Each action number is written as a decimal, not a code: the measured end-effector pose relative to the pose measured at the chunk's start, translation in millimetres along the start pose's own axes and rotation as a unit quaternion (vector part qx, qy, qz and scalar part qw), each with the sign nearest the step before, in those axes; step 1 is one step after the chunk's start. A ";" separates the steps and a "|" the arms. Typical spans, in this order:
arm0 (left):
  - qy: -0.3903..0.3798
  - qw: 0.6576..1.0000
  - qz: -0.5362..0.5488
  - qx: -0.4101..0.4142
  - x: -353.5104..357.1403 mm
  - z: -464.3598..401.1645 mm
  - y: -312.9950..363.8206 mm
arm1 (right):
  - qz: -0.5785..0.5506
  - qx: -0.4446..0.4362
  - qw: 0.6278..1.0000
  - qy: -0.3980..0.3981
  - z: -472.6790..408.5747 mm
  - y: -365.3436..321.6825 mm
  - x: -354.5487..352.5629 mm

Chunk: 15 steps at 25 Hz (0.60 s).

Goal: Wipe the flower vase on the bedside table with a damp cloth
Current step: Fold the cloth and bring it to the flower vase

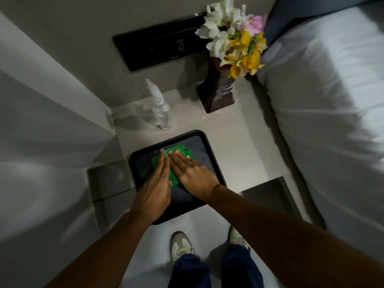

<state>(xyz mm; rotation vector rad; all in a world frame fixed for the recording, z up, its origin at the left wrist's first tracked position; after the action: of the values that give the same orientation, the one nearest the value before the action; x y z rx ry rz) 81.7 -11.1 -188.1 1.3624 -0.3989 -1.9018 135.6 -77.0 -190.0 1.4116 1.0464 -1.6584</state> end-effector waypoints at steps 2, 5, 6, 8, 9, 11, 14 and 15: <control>0.007 0.995 -0.064 0.070 -5.4 5.4 28.9 | -0.131 0.035 0.991 -0.017 1.9 13.2 -9.4; 0.028 0.973 -0.125 0.194 -28.1 6.2 84.1 | -0.263 0.154 0.946 0.110 20.8 39.0 -38.1; 0.031 0.964 -0.129 0.231 -39.4 -0.3 104.6 | -0.292 0.206 0.917 0.178 31.9 50.7 -46.0; 0.035 0.955 -0.125 0.265 -66.5 -26.9 142.2 | -0.349 0.321 0.837 0.274 53.4 74.1 -56.0; 0.038 0.952 -0.137 0.273 -80.0 -45.7 160.4 | -0.376 0.378 0.788 0.309 60.5 87.1 -57.5; 0.048 0.933 -0.208 0.288 -104.3 -85.4 193.1 | -0.428 0.457 0.696 0.351 60.7 111.9 -56.4; 0.070 0.871 -0.348 0.338 -124.6 -136.2 232.5 | -0.492 0.507 0.599 0.377 40.4 152.8 -53.4; 0.069 0.859 -0.370 0.348 -128.4 -149.1 240.8 | -0.502 0.517 0.578 0.382 31.9 166.3 -51.5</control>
<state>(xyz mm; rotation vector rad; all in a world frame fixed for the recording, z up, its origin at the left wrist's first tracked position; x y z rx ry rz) 330.8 -54.9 -7.1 2.3861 -0.5821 -2.3475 279.5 -175.2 -158.6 2.8067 1.6213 -2.8507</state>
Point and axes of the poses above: each hand's wrist, its own z-axis away from the middle knuckle, its own x-axis out of the palm, y = z × x, the point moved 8 cm from there along -z, towards the middle knuckle, and after that the axes turned 9 degrees about z, right-handed, at the moved point
